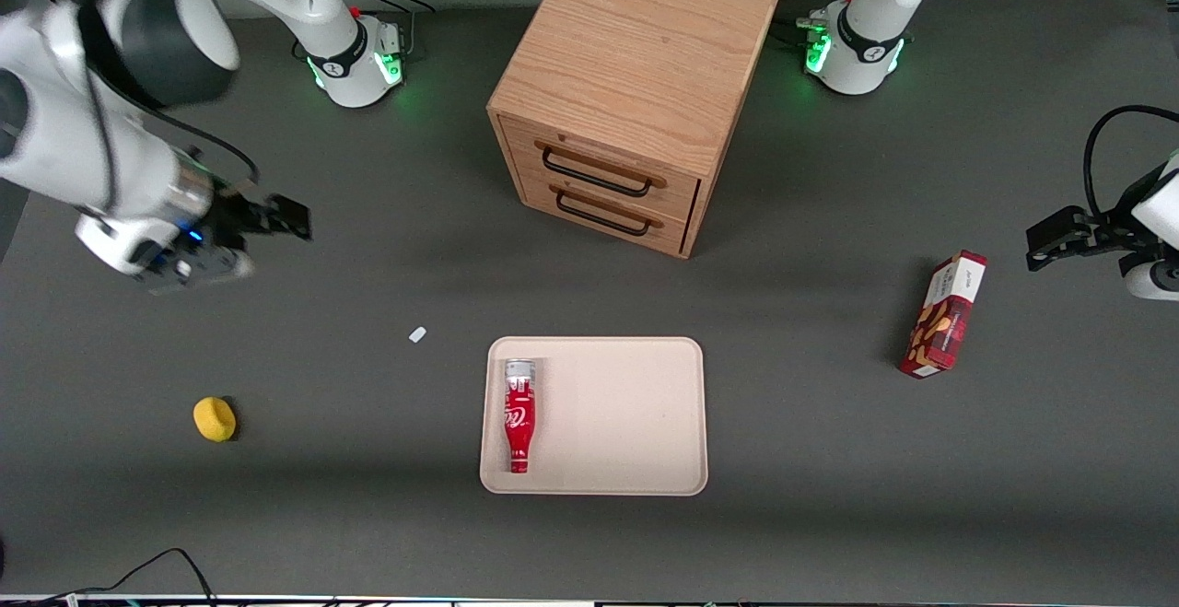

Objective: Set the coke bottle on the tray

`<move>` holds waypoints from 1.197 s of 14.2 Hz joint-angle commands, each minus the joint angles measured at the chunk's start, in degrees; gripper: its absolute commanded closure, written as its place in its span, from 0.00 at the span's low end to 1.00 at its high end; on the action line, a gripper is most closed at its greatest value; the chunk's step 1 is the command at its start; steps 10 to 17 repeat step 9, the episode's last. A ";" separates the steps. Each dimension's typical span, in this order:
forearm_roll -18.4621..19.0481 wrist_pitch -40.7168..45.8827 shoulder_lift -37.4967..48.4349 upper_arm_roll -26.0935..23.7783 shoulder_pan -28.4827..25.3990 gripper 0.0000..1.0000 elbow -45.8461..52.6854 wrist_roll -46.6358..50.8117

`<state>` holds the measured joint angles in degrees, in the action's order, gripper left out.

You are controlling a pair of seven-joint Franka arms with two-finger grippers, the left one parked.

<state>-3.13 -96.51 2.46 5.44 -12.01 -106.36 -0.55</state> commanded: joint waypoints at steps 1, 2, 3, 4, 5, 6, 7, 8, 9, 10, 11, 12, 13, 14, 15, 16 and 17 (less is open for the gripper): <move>-0.03 0.62 5.44 4.57 -2.32 0.00 -2.98 -0.25; 0.06 0.62 5.97 4.84 -2.32 0.00 -2.72 1.76; 0.67 0.62 6.41 4.84 -2.49 0.00 -2.54 3.95; 3.46 0.79 6.59 4.67 -2.93 0.00 -2.10 5.02; 5.92 2.45 6.50 4.49 -3.89 0.00 -0.97 5.12; 6.21 4.03 5.98 4.40 -3.99 0.00 0.52 5.12; 6.30 5.00 5.89 4.49 -3.90 0.00 1.58 5.03; 6.21 5.45 5.80 4.49 -3.82 0.00 1.94 4.68; 6.30 5.45 5.80 4.49 -3.90 0.00 1.94 4.94; 6.30 5.45 5.80 4.49 -3.90 0.00 1.94 4.94; 6.30 5.45 5.80 4.49 -3.90 0.00 1.94 4.94; 6.30 5.45 5.80 4.49 -3.90 0.00 1.94 4.94; 6.30 5.45 5.80 4.49 -3.90 0.00 1.94 4.94; 6.30 5.45 5.80 4.49 -3.90 0.00 1.94 4.94; 6.30 5.45 5.80 4.49 -3.90 0.00 1.94 4.94; 6.30 5.45 5.80 4.49 -3.90 0.00 1.94 4.94; 6.30 5.45 5.80 4.49 -3.90 0.00 1.94 4.94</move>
